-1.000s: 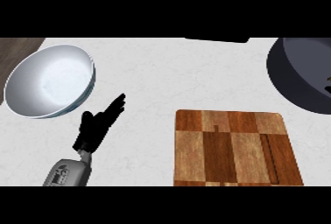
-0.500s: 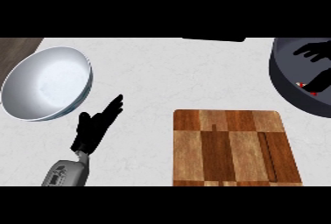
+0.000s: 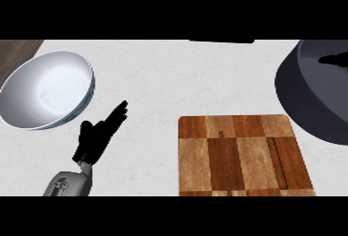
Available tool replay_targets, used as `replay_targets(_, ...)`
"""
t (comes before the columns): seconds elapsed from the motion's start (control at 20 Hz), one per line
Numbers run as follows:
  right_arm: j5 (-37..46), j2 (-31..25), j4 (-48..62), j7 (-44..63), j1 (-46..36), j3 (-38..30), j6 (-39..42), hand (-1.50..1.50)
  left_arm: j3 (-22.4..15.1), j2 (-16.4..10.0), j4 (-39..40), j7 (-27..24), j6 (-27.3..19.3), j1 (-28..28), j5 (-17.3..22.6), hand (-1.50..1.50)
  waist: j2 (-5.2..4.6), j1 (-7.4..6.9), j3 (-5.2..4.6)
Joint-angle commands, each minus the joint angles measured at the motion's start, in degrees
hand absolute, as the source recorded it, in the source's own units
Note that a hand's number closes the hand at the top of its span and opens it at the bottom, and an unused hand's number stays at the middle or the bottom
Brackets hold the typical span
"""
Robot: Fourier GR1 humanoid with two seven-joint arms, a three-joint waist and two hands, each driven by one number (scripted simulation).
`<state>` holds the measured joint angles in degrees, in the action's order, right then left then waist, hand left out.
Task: Pick the cupcake from the cutting board and place it in the pot
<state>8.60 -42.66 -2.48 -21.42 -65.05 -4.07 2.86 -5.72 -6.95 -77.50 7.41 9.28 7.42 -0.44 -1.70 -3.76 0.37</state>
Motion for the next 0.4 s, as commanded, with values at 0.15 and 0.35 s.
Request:
replay_targets(0.15, -9.3, -7.0, 0.1, -3.0, 2.7, -9.5, -0.7, -1.50, 1.2, -0.5, -0.5, 1.3, 0.4, 0.3, 1.2, 0.00, -0.38, 0.05, 0.08)
replay_targets(0.35, -12.3, -10.9, 0.2, -4.0, 5.4, -12.5, 4.1, -1.50, 1.0, -1.6, -0.5, 0.2, 1.4, -0.9, 0.7, 0.00, -0.19, 0.29, 0.06)
